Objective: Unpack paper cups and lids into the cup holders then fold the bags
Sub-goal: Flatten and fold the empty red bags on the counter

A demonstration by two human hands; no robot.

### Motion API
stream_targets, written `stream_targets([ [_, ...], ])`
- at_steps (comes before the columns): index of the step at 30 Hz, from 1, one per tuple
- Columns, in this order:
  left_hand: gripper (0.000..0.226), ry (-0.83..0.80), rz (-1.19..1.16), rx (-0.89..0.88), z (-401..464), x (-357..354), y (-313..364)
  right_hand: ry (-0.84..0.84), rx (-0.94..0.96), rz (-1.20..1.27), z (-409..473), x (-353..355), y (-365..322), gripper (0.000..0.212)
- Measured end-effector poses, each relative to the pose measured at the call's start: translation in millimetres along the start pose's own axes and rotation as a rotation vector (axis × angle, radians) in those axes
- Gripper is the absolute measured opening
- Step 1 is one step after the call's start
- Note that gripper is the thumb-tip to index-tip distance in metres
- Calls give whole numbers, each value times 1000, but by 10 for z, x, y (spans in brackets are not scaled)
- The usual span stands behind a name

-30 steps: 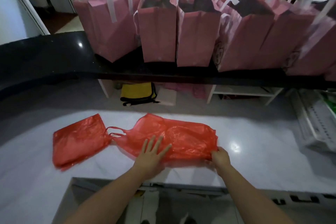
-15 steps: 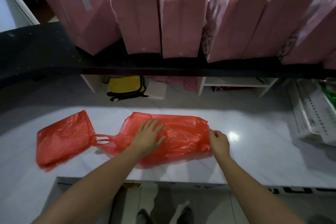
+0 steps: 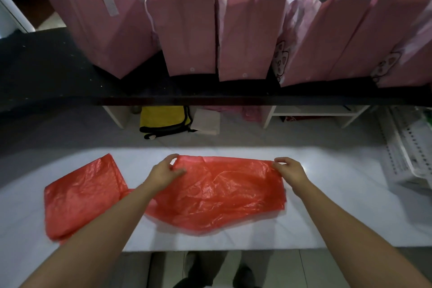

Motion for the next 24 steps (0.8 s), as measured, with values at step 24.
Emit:
stream_targets([
  [24,51,83,922,-627,-386,-927,950,123,39,-187,128,181,116,43],
])
Point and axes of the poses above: each hand's wrist, its own z-axis towards the middle knuckle, its own x-axis out of the back of the hand, y = z × x, the point moved 5 cm from there along z, towards the middle knuckle, and after that the axes turned 14 degrees about -y, right-handed, at the moved point
